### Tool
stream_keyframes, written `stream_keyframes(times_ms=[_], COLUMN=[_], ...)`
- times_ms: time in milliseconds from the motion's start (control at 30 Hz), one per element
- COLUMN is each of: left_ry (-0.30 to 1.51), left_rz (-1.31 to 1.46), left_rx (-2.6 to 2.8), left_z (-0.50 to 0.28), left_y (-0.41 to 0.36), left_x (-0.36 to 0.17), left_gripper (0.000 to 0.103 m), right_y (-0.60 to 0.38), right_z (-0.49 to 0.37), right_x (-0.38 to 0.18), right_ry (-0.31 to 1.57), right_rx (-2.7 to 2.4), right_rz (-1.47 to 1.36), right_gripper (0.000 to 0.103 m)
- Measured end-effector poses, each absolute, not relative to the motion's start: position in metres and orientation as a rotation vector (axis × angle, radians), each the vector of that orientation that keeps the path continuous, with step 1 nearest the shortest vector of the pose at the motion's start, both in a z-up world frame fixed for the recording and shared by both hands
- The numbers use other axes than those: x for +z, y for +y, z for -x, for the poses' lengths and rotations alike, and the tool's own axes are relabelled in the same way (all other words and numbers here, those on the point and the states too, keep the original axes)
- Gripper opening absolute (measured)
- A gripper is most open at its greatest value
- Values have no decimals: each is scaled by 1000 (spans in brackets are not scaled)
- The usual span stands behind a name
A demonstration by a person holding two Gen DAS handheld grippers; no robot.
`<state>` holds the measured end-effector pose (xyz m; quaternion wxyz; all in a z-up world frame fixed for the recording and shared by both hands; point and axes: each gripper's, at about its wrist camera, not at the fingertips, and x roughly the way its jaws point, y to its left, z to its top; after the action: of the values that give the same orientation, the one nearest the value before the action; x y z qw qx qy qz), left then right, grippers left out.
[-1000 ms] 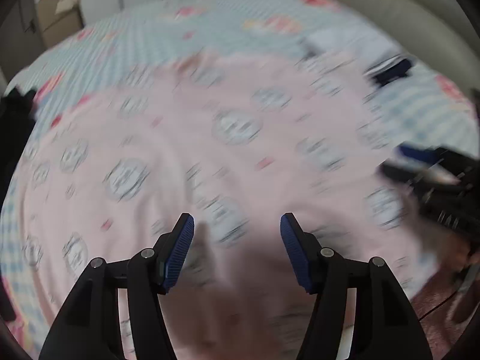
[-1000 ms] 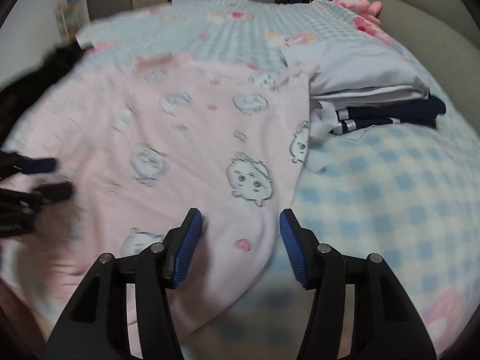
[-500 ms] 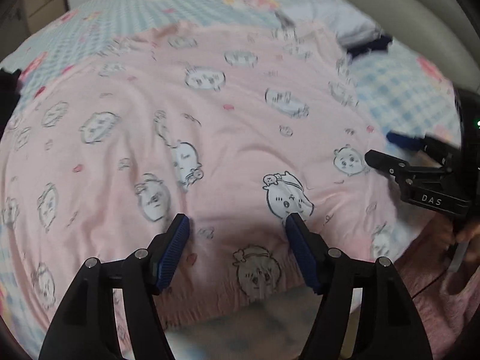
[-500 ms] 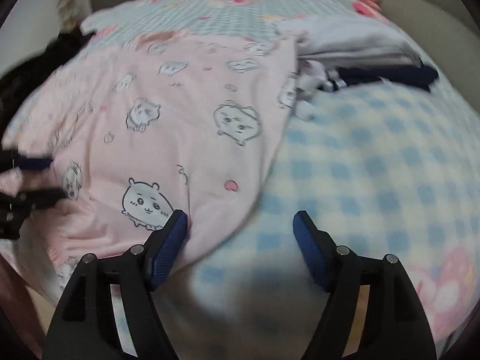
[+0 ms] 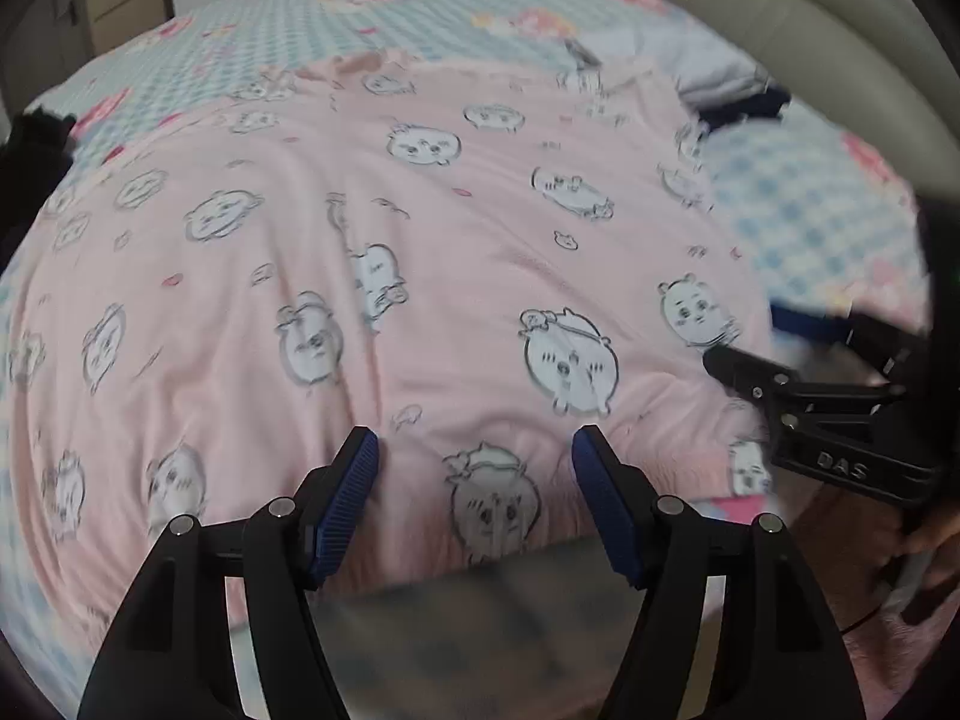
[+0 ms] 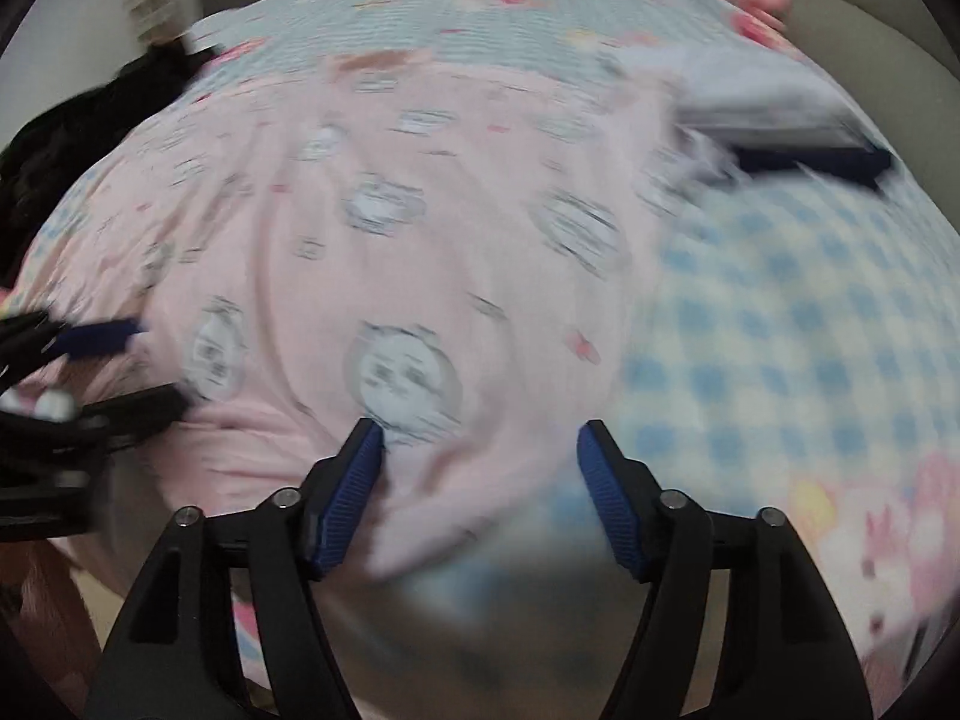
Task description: Fold clothes
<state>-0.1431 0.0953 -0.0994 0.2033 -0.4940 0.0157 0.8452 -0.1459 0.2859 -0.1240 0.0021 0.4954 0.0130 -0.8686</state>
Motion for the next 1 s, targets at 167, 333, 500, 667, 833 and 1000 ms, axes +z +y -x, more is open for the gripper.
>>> stream_keyframes(times_ms=[167,333,500,667,833,1000], left_ry=[-13,52,-11,-120,-128,-106], left_rz=[1306,1416,1407,1265,1341,1353], left_rx=[2408,2393,2397,2501,2499,2549], left_z=[146,152,141,131,143,137], left_y=[99,112,97,79,77,65], left_x=[-87,-104,-103,-81,-87,-92], left_gripper=[69,69,69,69,69,69], right_y=[286,278,297,287,249,270], right_z=[129,117,109,90,89,84], right_x=[-101,-113,-117,-97,-108,-110], right_ry=[-108,9,-68,-55,161,54], right_rx=[-2806,-2742,-2777,-2857,-2799,-2814], right_rz=[-1369,-1487,-1561,-1387,-1426,-1524], right_gripper=[69,68,69,69,68,68])
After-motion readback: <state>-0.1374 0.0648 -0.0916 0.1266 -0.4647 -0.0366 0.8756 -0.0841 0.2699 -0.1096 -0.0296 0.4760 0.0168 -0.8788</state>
